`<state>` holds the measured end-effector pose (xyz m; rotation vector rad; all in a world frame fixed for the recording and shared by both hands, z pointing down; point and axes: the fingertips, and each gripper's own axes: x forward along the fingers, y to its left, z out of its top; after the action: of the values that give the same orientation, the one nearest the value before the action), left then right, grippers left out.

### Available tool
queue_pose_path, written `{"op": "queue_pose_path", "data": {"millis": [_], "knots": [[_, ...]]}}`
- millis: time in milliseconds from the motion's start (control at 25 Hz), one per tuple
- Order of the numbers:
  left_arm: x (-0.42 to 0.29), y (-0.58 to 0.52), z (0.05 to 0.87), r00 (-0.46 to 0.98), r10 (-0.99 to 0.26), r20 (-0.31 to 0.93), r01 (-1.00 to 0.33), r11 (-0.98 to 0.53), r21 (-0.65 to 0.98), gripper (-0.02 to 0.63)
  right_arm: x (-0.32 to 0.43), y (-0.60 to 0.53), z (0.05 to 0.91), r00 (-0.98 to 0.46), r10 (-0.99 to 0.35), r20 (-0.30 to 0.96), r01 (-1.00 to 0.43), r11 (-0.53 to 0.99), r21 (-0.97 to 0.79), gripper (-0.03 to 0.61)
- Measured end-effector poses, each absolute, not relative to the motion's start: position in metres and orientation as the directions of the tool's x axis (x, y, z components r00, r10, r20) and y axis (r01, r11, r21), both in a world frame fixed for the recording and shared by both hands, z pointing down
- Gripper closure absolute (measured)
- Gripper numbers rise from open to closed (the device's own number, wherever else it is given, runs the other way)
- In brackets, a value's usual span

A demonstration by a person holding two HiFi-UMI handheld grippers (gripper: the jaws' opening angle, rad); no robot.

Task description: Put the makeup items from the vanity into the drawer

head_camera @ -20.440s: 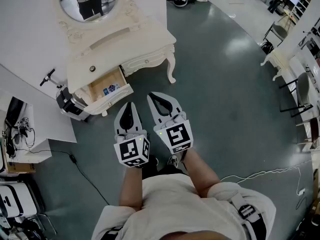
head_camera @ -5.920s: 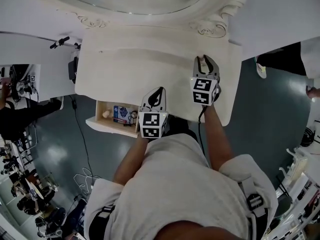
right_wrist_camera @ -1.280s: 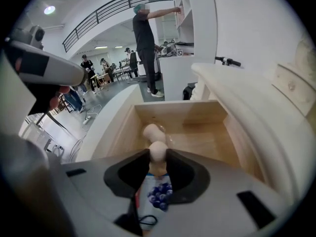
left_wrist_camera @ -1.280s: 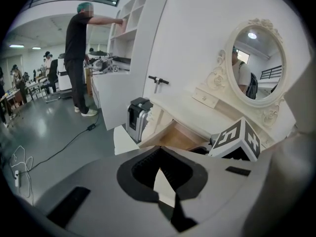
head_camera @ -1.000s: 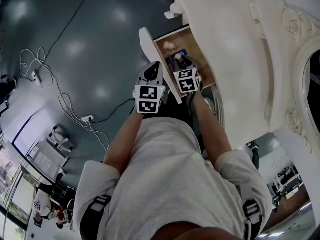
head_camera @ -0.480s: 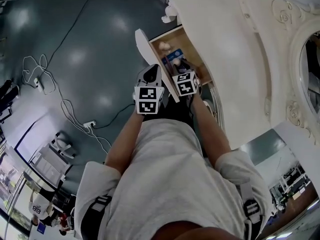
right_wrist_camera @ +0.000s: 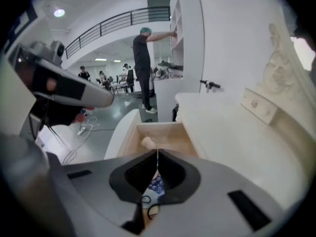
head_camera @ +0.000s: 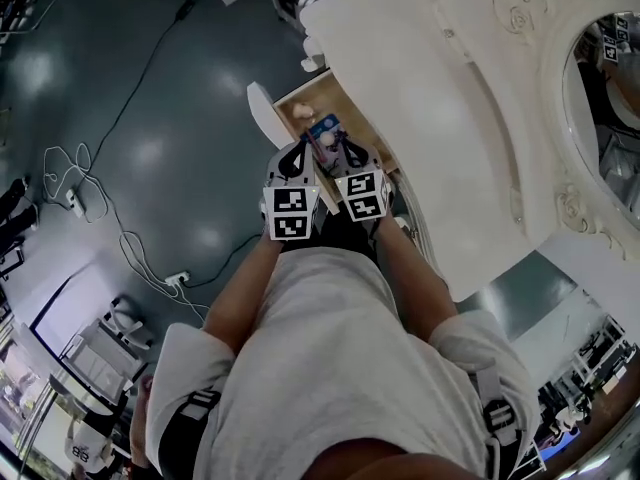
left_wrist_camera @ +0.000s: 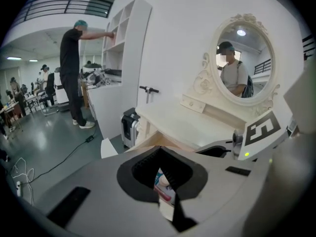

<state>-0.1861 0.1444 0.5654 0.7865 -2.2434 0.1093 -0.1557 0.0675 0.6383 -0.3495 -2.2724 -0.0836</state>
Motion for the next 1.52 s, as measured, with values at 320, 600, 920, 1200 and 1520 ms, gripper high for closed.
{"op": "queue_pose_path", "data": {"millis": [320,600,920,1200,1520], "knots": [[-0.186,0.119,0.512,-0.631,-0.494,0.598,-0.521,0.841,0.145,0.607,-0.168,0.032,0.528,-0.817,0.214,0.535,0.217,0.974,-0.059,0.563],[-0.169,0.084,0.484,-0.663,-0.525,0.534,-0.607,0.794,0.028,0.607,-0.157,0.013,0.468,-0.881,0.223,0.416,0.214,0.974,-0.07,0.565],[-0.16,0.047,0.455,-0.653,-0.595,0.469,-0.642,0.763,0.074,0.607,-0.131,-0.012,0.422,-0.929,0.16,0.334,0.15,0.987,-0.056,0.565],[-0.156,0.024,0.435,-0.628,-0.65,0.428,-0.681,0.725,0.1,0.607,-0.122,-0.035,0.4,-0.95,0.088,0.3,0.075,0.996,-0.057,0.565],[-0.154,0.012,0.422,-0.615,-0.679,0.401,-0.696,0.706,0.127,0.607,-0.111,-0.061,0.389,-0.958,0.001,0.286,-0.019,0.998,-0.068,0.565]]}}
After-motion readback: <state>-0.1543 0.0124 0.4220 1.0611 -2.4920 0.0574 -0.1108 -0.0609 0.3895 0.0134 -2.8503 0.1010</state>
